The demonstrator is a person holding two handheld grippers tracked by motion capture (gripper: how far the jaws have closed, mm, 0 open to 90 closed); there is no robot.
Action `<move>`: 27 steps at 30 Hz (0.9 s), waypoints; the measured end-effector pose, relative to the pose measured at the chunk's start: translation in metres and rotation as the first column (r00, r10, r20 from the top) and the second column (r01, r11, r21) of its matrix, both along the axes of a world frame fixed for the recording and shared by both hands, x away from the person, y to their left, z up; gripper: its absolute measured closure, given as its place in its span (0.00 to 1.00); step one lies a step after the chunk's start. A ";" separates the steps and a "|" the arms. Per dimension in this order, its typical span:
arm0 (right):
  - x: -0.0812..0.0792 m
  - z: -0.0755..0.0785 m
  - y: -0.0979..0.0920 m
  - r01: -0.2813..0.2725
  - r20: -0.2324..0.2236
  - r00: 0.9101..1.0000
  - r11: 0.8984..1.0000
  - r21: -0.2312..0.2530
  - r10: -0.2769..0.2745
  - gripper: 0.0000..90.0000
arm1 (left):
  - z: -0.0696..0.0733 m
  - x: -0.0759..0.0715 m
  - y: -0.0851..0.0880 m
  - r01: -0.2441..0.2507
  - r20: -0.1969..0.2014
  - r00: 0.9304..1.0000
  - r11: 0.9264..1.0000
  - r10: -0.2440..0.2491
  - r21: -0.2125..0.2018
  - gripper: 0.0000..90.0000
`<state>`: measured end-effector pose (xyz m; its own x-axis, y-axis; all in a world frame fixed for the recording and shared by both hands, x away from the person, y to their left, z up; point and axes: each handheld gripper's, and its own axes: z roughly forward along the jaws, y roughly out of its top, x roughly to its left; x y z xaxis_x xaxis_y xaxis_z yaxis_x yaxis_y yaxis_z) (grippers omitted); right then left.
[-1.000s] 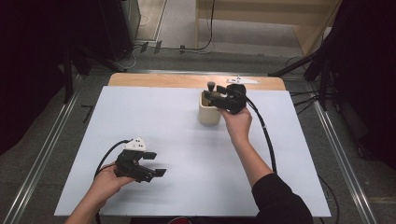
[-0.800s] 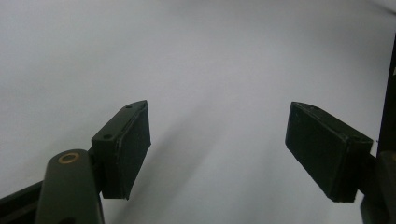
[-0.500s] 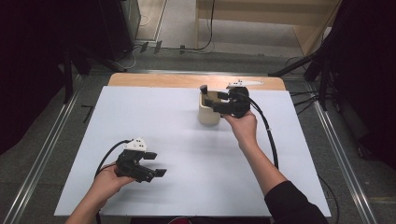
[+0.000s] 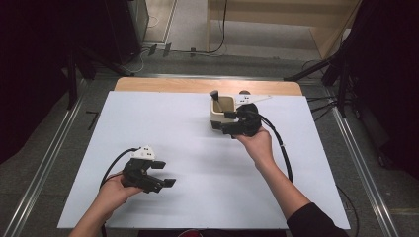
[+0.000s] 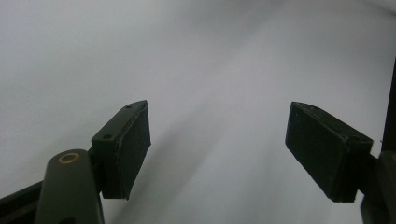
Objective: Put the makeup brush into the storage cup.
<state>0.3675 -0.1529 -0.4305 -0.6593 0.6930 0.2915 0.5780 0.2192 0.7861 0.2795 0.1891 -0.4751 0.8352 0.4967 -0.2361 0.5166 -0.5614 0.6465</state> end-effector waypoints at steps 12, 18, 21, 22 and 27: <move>-0.016 -0.012 0.005 -0.075 -0.034 0.997 0.997 -0.005 0.075 0.31 | 0.000 0.000 0.001 -0.004 -0.001 1.000 1.000 0.004 0.000 0.26; -0.024 -0.019 0.006 -0.104 -0.052 0.993 0.995 -0.002 0.104 0.31 | 0.000 0.000 0.001 -0.004 0.001 1.000 1.000 0.004 0.003 0.25; -0.028 -0.021 0.005 -0.111 -0.050 0.993 0.994 -0.011 0.110 0.31 | 0.000 0.000 0.001 -0.006 0.000 1.000 1.000 0.006 0.003 0.25; -0.030 -0.023 0.005 -0.115 -0.053 0.992 0.993 -0.009 0.114 0.31 | 0.000 0.001 0.001 -0.005 -0.002 1.000 1.000 0.005 0.004 0.25; -0.039 -0.029 0.003 -0.133 -0.059 0.989 0.991 0.002 0.133 0.31 | -0.001 0.001 0.001 -0.006 -0.002 1.000 1.000 0.006 0.005 0.25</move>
